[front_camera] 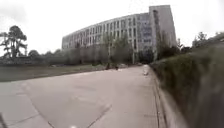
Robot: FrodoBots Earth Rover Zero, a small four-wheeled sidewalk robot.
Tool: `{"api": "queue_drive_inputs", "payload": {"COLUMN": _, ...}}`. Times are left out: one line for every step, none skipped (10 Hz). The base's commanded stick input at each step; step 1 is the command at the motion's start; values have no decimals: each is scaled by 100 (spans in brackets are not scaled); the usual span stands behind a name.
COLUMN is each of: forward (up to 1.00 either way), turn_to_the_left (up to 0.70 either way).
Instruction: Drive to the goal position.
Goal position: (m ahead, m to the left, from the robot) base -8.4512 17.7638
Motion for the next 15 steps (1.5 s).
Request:
{"api": "queue_drive_inputs", "payload": {"forward": 70, "turn_to_the_left": 35}}
{"api": "queue_drive_inputs", "payload": {"forward": 70, "turn_to_the_left": 35}}
{"api": "queue_drive_inputs", "payload": {"forward": 70, "turn_to_the_left": 35}}
{"api": "queue_drive_inputs", "payload": {"forward": 70, "turn_to_the_left": 35}}
{"api": "queue_drive_inputs", "payload": {"forward": 70, "turn_to_the_left": 35}}
{"api": "queue_drive_inputs", "payload": {"forward": 70, "turn_to_the_left": 35}}
{"api": "queue_drive_inputs", "payload": {"forward": 70, "turn_to_the_left": 35}}
{"api": "queue_drive_inputs", "payload": {"forward": 70, "turn_to_the_left": 35}}
{"api": "queue_drive_inputs", "payload": {"forward": 70, "turn_to_the_left": 35}}
{"api": "queue_drive_inputs", "payload": {"forward": 70, "turn_to_the_left": 35}}
{"api": "queue_drive_inputs", "payload": {"forward": 70, "turn_to_the_left": 35}}
{"api": "queue_drive_inputs", "payload": {"forward": 70, "turn_to_the_left": 35}}
{"api": "queue_drive_inputs", "payload": {"forward": 70, "turn_to_the_left": 35}}
{"api": "queue_drive_inputs", "payload": {"forward": 70, "turn_to_the_left": 35}}
{"api": "queue_drive_inputs", "payload": {"forward": 70, "turn_to_the_left": 35}}
